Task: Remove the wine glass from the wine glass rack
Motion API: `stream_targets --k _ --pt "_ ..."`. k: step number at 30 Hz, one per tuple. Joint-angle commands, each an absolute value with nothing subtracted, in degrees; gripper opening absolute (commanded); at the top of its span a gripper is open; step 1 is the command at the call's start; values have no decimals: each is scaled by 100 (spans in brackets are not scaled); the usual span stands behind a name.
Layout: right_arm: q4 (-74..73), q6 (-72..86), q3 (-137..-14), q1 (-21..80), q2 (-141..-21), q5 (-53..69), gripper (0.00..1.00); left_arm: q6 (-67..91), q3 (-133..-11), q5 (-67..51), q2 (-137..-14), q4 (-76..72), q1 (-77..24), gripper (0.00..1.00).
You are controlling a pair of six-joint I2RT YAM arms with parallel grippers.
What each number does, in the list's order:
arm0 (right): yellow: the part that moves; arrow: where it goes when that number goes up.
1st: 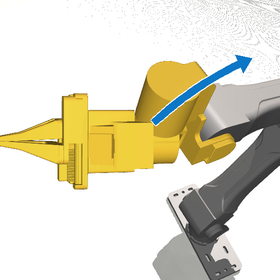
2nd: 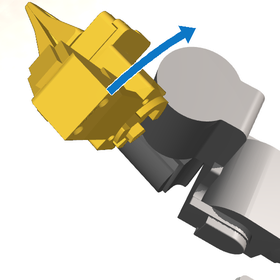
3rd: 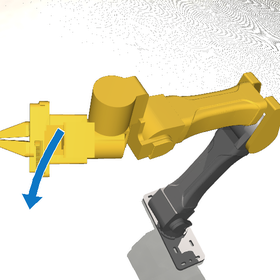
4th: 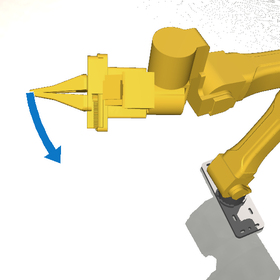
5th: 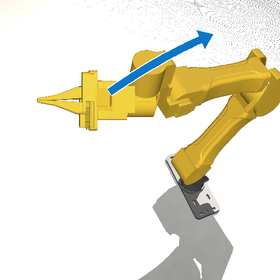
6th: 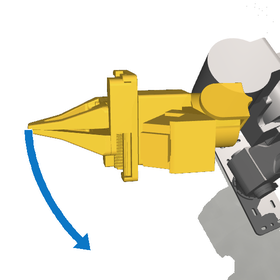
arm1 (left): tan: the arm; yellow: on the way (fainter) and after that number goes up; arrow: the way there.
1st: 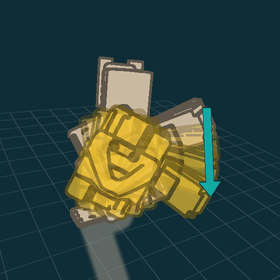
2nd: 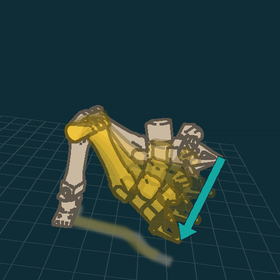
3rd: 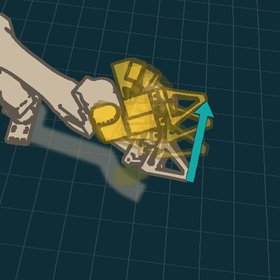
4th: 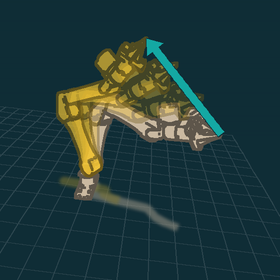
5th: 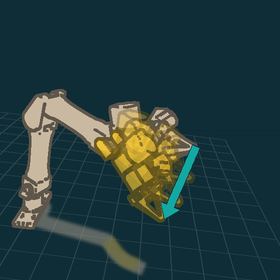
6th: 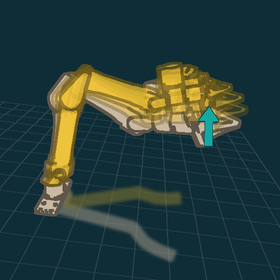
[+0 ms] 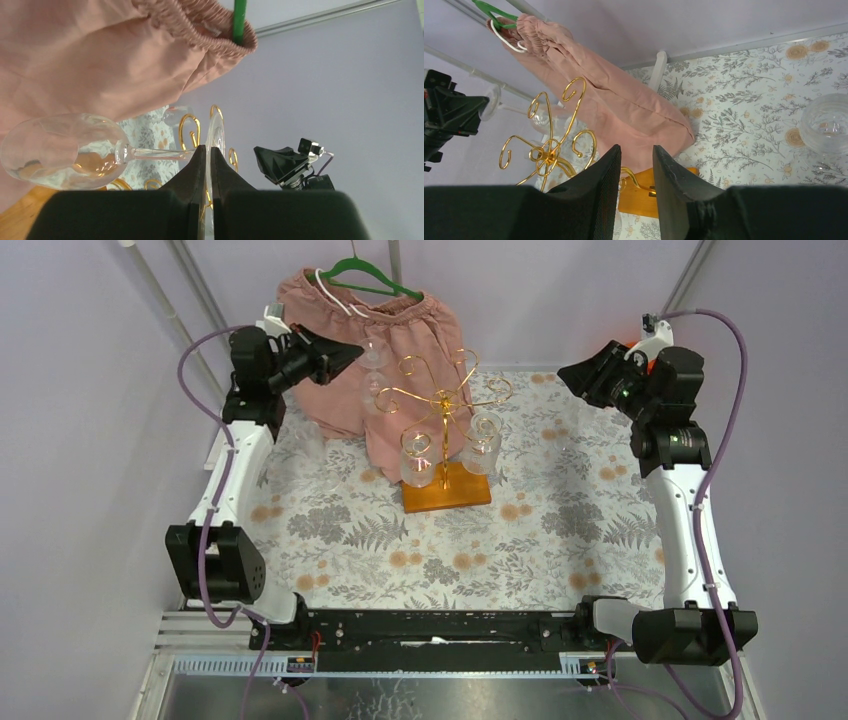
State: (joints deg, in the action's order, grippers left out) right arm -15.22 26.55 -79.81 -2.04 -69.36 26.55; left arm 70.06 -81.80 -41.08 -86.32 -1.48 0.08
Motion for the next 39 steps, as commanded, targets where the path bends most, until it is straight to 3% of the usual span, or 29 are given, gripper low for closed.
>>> stream_targets --k 1,5,13,20,27,34,39 --pt "-1242 2734 -7850 -193 -6798 2795 37 7107 -8735 -4245 -8671 -460 175 0" --pt "-1158 2750 -7718 -193 -6771 2786 37 7342 -9217 -4201 -8744 -800 218 0" --pt "-913 2819 -7428 -193 -6737 2909 37 8593 -9279 -4245 -8419 -2851 229 0" --pt "1 3376 -7157 -193 -6609 3608 37 11061 -8414 -4379 -8420 -6155 166 0" --pt "3672 6199 -6415 -193 -6687 5120 39 12532 -8077 -4097 -8641 -8287 -37 0" --pt "8625 9937 -6327 -141 -7731 5346 41 13153 -8072 -3845 -9003 -9206 -472 0" --pt "9783 10975 -6923 261 -8363 5241 50 13018 -8284 -3816 -9042 -9194 -897 0"
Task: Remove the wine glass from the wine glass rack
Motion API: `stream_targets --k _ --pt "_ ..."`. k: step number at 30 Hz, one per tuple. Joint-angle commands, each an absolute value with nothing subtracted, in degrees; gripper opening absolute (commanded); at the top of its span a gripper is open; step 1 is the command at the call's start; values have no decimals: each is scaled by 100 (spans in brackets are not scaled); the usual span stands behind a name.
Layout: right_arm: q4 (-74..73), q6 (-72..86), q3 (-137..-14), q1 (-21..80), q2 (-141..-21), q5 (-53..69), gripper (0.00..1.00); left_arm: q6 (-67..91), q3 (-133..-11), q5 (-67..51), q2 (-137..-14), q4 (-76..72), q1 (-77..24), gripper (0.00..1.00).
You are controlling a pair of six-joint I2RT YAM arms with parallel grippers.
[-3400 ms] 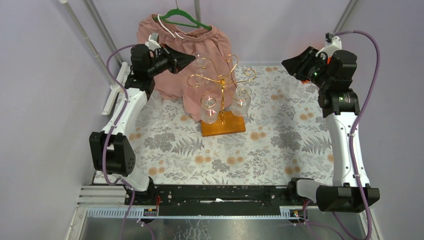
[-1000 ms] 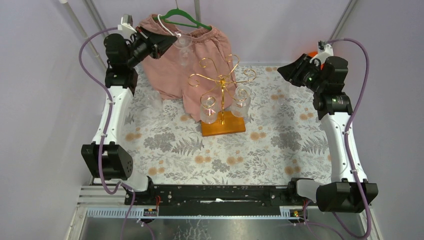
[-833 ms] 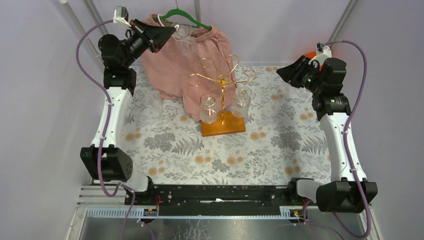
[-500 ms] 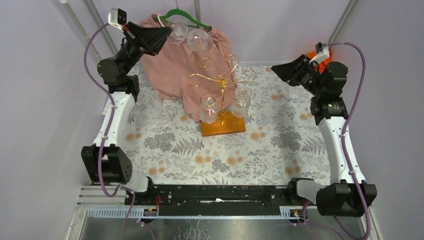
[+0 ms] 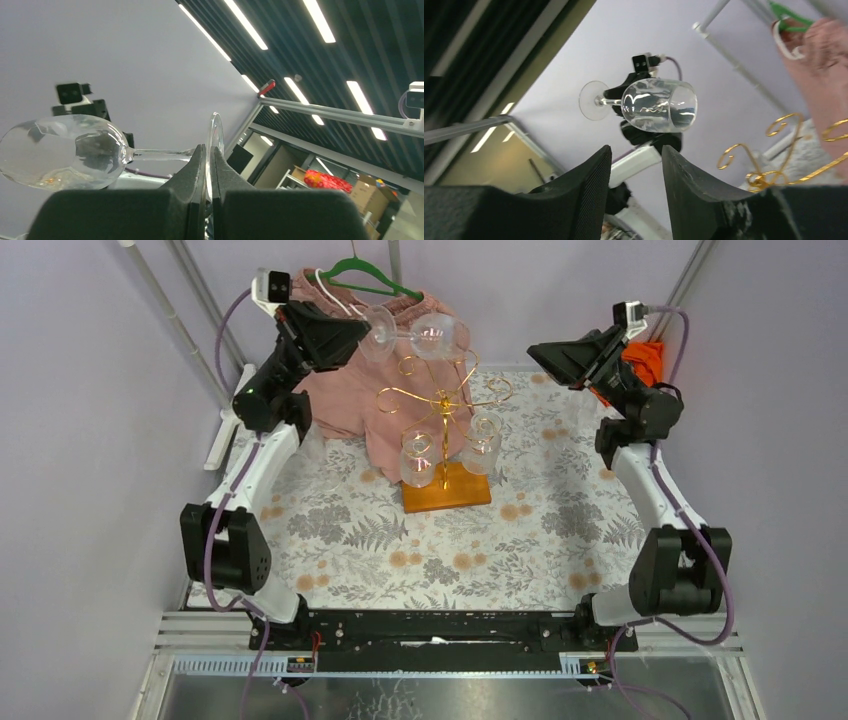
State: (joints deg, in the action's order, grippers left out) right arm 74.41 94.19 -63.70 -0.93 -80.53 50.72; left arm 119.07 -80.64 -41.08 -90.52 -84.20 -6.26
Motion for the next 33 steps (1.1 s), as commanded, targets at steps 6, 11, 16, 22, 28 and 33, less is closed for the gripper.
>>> stream_targets --k 6,11,16,22,28,33 --pt "9403 10573 -7371 907 -8641 5348 53 12972 -8332 -3750 -9002 -9130 -1202 0" --pt "9427 10554 -7412 1044 -8817 5260 52 12823 -8223 -3782 -8866 -8975 -1291 0" --pt "9489 10573 -7359 1086 -8877 5223 52 12753 -8240 -3826 -8812 -8905 -1322 0" --pt "9142 10237 -7337 1090 -8846 5265 52 12540 -8251 -3918 -8701 -8635 -1327 0" --pt "9053 10136 -7361 1091 -8928 5296 52 12295 -8182 -4007 -8555 -8379 -1323 0" --pt "9091 10154 -7349 1118 -8983 5221 52 12226 -8064 -4019 -8518 -8343 -1332 0"
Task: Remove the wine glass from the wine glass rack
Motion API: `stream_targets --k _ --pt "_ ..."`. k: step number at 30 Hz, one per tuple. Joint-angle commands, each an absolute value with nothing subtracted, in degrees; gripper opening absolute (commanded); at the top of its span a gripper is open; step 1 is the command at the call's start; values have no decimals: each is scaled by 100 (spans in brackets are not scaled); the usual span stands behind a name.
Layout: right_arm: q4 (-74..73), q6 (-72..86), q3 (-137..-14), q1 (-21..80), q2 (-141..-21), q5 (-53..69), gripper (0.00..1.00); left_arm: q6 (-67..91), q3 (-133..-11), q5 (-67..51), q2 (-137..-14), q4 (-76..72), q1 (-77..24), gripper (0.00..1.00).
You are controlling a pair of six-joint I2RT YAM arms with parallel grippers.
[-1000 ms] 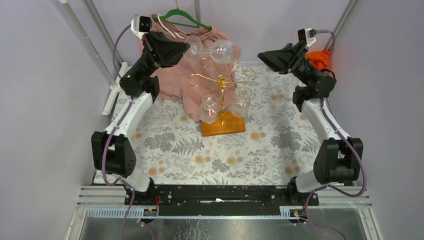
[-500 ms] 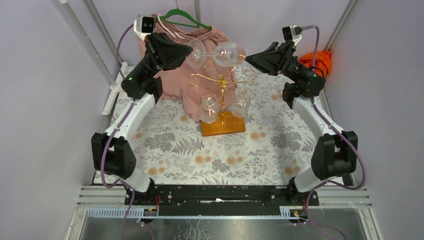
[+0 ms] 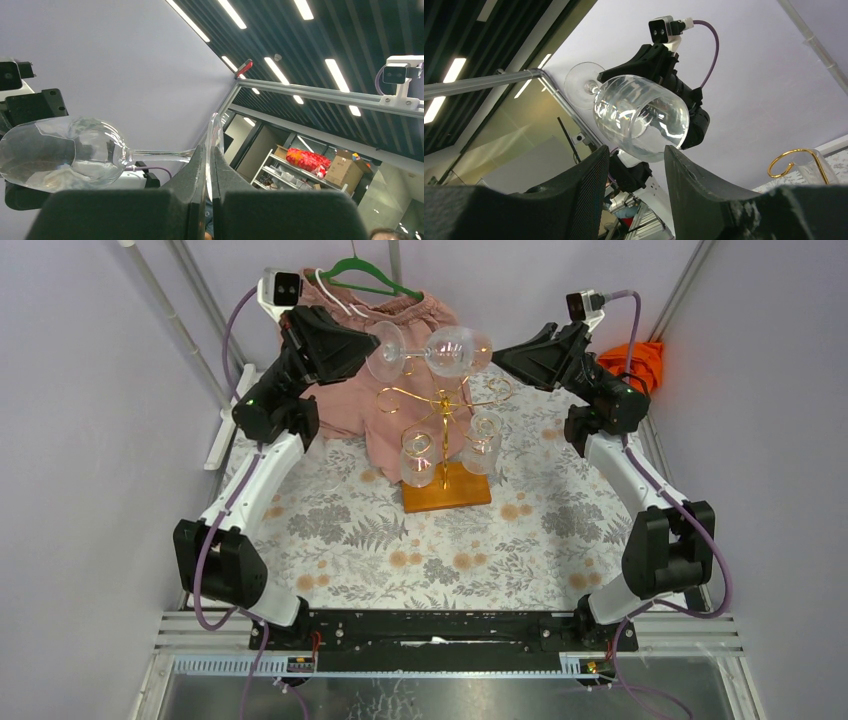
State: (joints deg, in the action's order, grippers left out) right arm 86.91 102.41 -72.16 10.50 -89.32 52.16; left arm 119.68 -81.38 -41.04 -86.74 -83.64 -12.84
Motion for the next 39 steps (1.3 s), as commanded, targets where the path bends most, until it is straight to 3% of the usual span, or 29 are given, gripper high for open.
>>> stream_targets --k 1,13,26,35,39 --pt "9167 10219 -7383 1147 -9021 5191 52 12206 -8030 -4016 -8523 -8341 -1331 0" --pt "9791 10762 -7930 1937 -9614 5022 51 12146 -7944 -4024 -8622 -8391 -1424 0" --pt "9800 10609 -7883 2142 -9110 4708 48 12147 -7665 -4039 -8690 -8544 -1419 0" --pt "9794 10562 -7781 2144 -8773 4569 40 12125 -7442 -4039 -8760 -8597 -1419 0" --pt "9792 10620 -7729 2144 -8748 4536 23 12097 -7465 -4083 -8780 -8567 -1407 0"
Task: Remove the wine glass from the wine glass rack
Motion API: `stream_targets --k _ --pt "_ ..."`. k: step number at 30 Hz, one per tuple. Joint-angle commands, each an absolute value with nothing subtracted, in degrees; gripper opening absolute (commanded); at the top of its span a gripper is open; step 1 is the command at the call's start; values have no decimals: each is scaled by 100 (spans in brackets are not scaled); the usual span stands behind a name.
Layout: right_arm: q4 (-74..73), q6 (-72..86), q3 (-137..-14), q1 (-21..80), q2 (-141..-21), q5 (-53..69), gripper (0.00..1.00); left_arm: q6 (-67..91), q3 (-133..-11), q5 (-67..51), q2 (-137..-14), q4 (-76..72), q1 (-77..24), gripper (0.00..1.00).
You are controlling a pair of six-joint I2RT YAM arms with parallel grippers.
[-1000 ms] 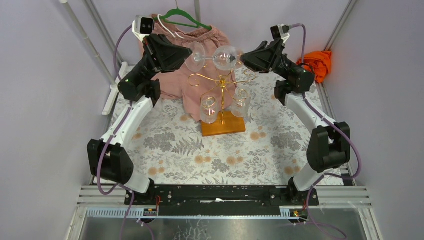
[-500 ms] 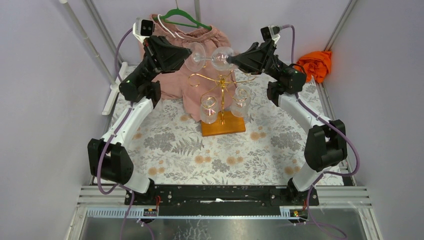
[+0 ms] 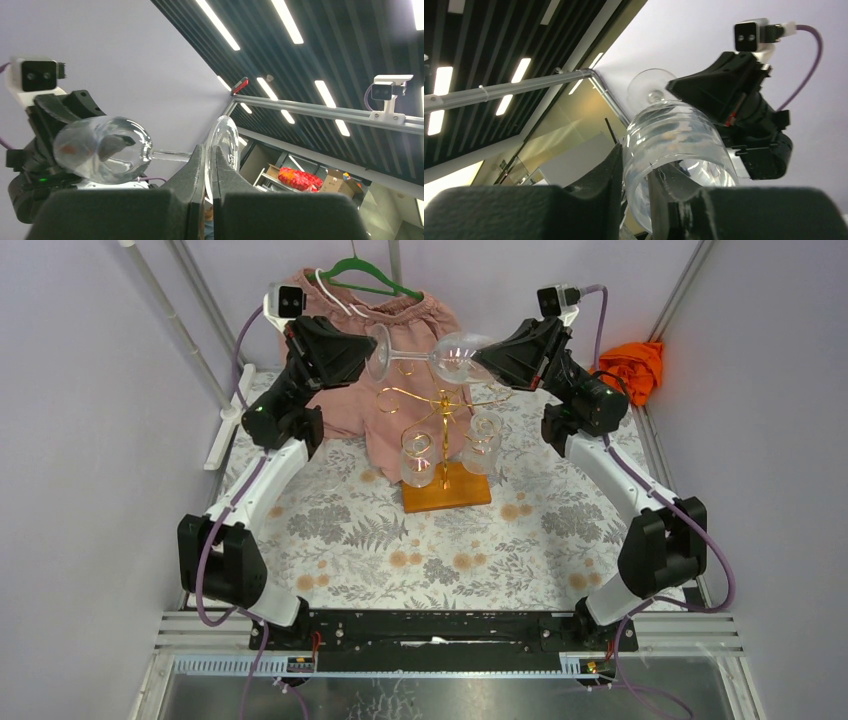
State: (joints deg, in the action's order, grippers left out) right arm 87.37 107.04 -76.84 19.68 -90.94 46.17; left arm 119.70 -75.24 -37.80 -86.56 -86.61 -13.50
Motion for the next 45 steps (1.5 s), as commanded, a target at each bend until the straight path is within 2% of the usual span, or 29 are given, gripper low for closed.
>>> stream_targets --k 1,4,8,10,16,22,26,29,31,33,35,39,45 --pt "9791 10620 -7711 2144 -8738 4540 23 12090 -7475 -4103 -8795 -8555 -1413 0" --pt "9797 10628 -7670 2140 -8712 4520 18 12038 -7602 -4205 -8832 -8495 -1415 0" --pt "9783 10737 -7625 2145 -8714 4520 3 11903 -7957 -4471 -8869 -8207 -1391 0" --pt "9772 10793 -7599 2142 -8719 4529 0 11770 -8047 -4562 -8821 -8044 -1397 2" --pt "9747 10667 -7455 2140 -8544 4498 0 11080 -7973 -4795 -8500 -7250 -1389 21" --pt "9113 10082 -7292 2142 -7884 4592 0 10480 -7941 -4925 -8326 -6618 -1317 46" --pt "8221 9326 -7146 2143 -7239 4722 0 9625 -7912 -4935 -8137 -5736 -1196 51" --pt "7107 8367 -7101 2144 -6711 4798 0 8876 -8070 -4909 -8018 -4841 -1059 53" --pt "6132 7641 -7150 2143 -6353 4780 0 8002 -8303 -4794 -7912 -3580 -985 53" --pt "4793 6701 -7340 2140 -6014 4680 0 6730 -8688 -4481 -7791 -1869 -975 53" --pt "2716 5567 -7686 2140 -5721 4373 0 5525 -9139 -3710 -7707 -355 -1005 53" --pt "-417 3527 -8750 2143 -5458 2918 0 4477 -9461 -2743 -7539 1036 -1014 53" --pt "-2806 2126 -10276 2142 -6012 259 0 3906 -9616 -2204 -7472 1821 -1097 53"
